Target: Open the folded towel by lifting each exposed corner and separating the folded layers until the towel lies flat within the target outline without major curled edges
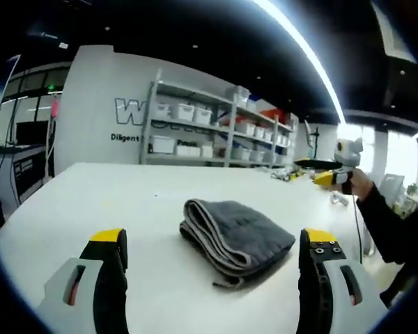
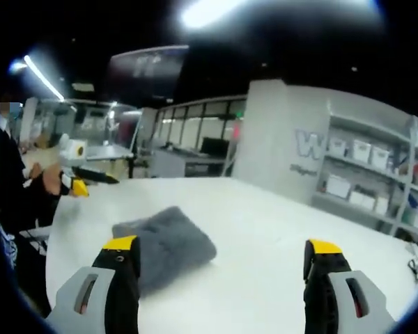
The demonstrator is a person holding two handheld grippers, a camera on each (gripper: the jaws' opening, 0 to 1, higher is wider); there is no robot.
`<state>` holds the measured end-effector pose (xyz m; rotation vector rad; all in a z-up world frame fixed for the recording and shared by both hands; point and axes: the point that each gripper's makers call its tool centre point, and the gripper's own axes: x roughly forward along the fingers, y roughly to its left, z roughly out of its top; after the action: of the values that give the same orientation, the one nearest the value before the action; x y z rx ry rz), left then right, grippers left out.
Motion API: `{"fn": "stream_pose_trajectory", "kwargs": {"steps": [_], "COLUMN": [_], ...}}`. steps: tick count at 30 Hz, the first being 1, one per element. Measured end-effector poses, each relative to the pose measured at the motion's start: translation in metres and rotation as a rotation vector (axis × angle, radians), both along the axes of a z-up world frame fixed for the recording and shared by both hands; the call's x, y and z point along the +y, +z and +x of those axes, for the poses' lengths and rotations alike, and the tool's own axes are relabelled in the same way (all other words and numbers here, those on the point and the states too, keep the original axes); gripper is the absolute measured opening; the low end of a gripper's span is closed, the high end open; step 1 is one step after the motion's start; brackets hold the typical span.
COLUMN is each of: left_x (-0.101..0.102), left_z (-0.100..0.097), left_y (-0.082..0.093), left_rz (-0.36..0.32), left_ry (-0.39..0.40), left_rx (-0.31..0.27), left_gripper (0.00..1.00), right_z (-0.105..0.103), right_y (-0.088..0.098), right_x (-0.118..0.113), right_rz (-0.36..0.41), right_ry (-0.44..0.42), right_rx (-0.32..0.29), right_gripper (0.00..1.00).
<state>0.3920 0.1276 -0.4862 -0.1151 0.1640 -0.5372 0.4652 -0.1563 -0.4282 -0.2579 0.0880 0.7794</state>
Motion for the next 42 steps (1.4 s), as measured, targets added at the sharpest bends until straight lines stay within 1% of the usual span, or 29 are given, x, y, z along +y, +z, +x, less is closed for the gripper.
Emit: {"fn": "stream_pose_trajectory", "kwargs": {"steps": [3,5,8,12,14,17,20,21,22,26,30,31,33,35,37,42], "left_x": [0.001,0.0,0.003,0.002,0.002,0.003,0.003,0.003,-0.002,-0.014,-0.022,-0.024,-0.029,-0.03,-0.026,-0.03], "left_z": [-0.004,-0.008,-0.009,-0.011,-0.012,-0.012,-0.014,-0.015,-0.019,-0.026,-0.031,-0.032,-0.034,-0.032,-0.028,-0.027], "left_y": [0.003,0.007,0.009,0.008,0.007,0.006,0.008,0.008,0.008,0.006,0.003,0.003,0.003,0.0,-0.005,-0.009], "left_rz": [-0.006,-0.012,-0.045,-0.127,-0.154,-0.212,-0.257,-0.26,-0.261,-0.27,-0.272,-0.278,-0.317,-0.344,-0.352,-0.357], "left_ry": [0.005,0.023,0.044,0.044,0.045,0.061,0.089,0.101,0.103,0.085,0.076,0.074,0.074,0.092,0.126,0.103], "left_rx": [-0.003,-0.02,-0.024,-0.003,0.008,0.025,0.02,0.013,0.012,0.021,0.03,0.034,0.043,0.057,0.066,0.084], "left_gripper": [1.0,1.0,1.0,1.0,1.0,1.0,1.0,1.0,1.0,1.0,1.0,1.0,1.0,1.0,1.0,1.0], "right_z": [0.003,0.003,0.002,0.002,0.002,0.005,0.006,0.008,0.009,0.01,0.008,0.008,0.01,0.013,0.017,0.021], "right_y": [0.006,0.009,0.01,0.017,0.02,0.028,0.036,0.039,0.042,0.05,0.053,0.053,0.054,0.054,0.055,0.056], "right_x": [-0.002,-0.002,0.0,-0.001,-0.002,-0.004,-0.003,-0.003,-0.003,-0.001,0.0,0.0,0.0,0.002,0.004,0.013], "right_rz": [-0.027,-0.045,-0.093,-0.12,-0.13,-0.161,-0.193,-0.203,-0.214,-0.242,-0.274,-0.289,-0.323,-0.347,-0.379,-0.464], "right_ry": [-0.004,-0.001,0.009,0.013,0.015,0.025,0.046,0.046,0.047,0.051,0.061,0.068,0.085,0.1,0.115,0.166], "right_rx": [-0.013,-0.021,-0.028,-0.042,-0.045,-0.055,-0.06,-0.064,-0.067,-0.076,-0.086,-0.088,-0.086,-0.077,-0.07,-0.069], "right_gripper": [0.99,0.98,0.99,0.99,0.99,0.99,0.99,0.99,0.99,0.99,0.99,0.99,0.99,0.99,0.99,0.99]}}
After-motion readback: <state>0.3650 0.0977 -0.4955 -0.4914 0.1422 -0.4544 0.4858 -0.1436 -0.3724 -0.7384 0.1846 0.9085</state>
